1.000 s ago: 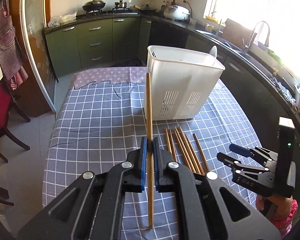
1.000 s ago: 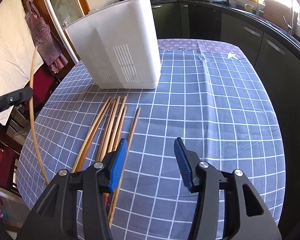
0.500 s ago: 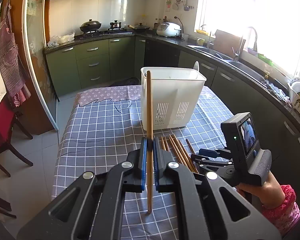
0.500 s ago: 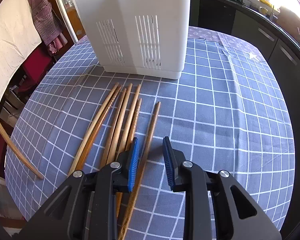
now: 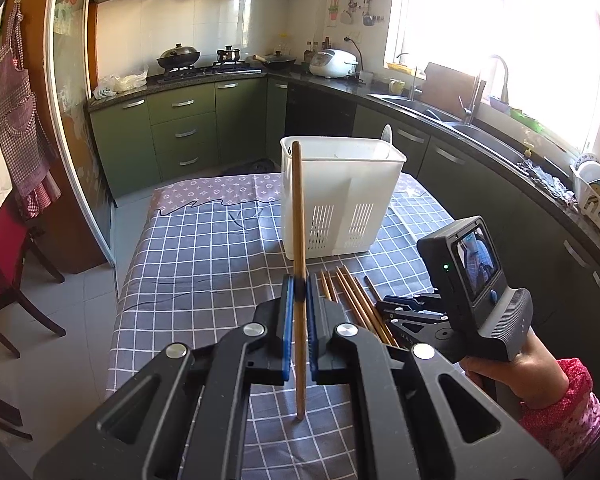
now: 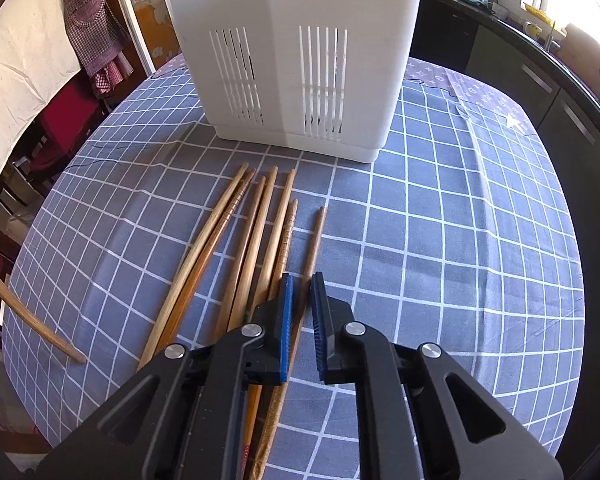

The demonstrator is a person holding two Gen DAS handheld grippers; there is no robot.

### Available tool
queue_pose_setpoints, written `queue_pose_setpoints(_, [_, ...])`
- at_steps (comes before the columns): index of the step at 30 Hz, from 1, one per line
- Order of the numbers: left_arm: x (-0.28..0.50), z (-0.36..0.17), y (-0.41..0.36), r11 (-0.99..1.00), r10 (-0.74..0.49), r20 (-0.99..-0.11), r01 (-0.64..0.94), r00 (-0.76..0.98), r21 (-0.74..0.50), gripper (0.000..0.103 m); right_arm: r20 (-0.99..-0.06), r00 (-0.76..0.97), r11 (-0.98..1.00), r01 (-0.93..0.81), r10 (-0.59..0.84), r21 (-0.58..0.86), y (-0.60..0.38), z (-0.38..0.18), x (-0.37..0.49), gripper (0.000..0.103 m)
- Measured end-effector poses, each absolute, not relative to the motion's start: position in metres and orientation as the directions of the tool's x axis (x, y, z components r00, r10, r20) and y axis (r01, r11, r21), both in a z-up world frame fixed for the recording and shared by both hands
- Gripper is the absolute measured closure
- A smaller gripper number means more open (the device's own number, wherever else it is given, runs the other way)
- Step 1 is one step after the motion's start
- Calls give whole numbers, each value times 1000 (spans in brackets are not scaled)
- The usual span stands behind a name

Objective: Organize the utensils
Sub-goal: 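Lift the chopstick with the left tool while the right tool grasps another chopstick, then carry both chopsticks over the white holder and open both tools to drop them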

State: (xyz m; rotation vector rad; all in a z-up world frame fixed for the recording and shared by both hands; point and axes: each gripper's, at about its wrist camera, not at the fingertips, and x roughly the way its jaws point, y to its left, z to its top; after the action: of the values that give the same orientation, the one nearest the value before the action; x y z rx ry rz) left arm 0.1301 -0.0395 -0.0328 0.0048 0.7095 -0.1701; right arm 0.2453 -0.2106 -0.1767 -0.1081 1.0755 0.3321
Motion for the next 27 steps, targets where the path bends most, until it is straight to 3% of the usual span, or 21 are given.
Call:
queue_pose_setpoints(6, [133, -34, -36, 985, -168, -646, 158, 744, -74, 97, -860, 434, 941, -311, 266, 134, -221, -166, 245, 97])
queue_pose_setpoints(19, [125, -26, -38, 979, -189, -612, 193, 768, -60, 97, -660, 622, 901, -368, 422, 229, -267, -58, 177, 97])
queue_pose_setpoints(27, [118, -16, -40, 977, -198, -594, 209, 780, -51, 97, -619, 657, 898, -384, 430, 217, -280, -32, 155, 97])
